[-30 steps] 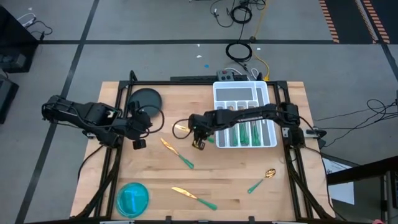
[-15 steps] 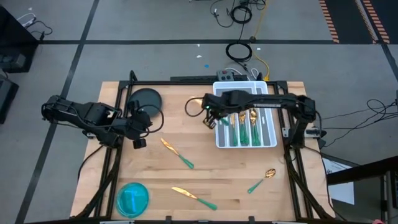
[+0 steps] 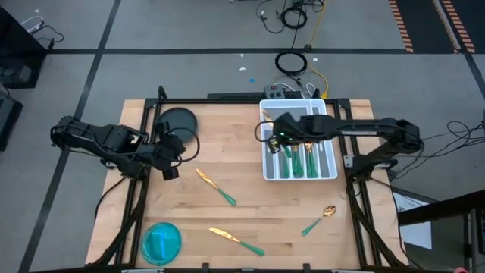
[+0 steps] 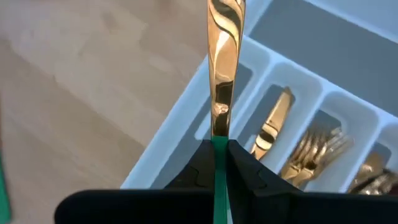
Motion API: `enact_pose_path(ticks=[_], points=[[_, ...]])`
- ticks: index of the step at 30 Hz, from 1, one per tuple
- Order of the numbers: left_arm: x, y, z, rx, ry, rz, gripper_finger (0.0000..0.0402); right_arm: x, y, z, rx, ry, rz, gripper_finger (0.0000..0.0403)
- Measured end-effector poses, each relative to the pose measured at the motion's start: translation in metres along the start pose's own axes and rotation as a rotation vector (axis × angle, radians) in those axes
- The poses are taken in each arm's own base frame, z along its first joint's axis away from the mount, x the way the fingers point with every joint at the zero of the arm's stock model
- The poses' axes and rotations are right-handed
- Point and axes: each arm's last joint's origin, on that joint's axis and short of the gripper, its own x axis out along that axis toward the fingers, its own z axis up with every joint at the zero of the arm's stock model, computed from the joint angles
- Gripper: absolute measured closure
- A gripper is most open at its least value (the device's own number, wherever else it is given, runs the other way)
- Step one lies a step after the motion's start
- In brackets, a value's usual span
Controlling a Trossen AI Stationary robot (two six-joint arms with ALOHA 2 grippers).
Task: Sort silverware
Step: Put the green knife into the white silverware organizer
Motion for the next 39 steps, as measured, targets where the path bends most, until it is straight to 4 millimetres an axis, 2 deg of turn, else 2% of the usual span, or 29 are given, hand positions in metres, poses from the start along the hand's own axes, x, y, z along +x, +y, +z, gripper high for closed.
enact_pose_path(ticks=[4,8,17,34,39], points=[[0.0,0.0,0.0,-0.008,-0.002,0.007,0.0374,-0.009,-0.009,-0.014,0.108,-0.084,0.036,0.0402],[0.0,0.001,0.001,-0.023,-0.01,0.021,0.0374,-0.009,-0.015,-0.027,0.211,-0.137,0.05,0.0402],[0.0,0.001,0.001,-0.038,-0.017,0.028,0.0374,-0.007,-0.009,-0.04,0.373,-0.221,0.064,0.0402],[0.0,0.002,0.001,-0.03,-0.033,0.08,0.0374,-0.005,-0.018,-0.047,0.418,-0.169,-0.023,0.0402],[0.0,0.002,0.002,-0.03,-0.033,0.082,0.0374,0.004,-0.014,-0.048,0.409,-0.138,-0.035,0.0402]])
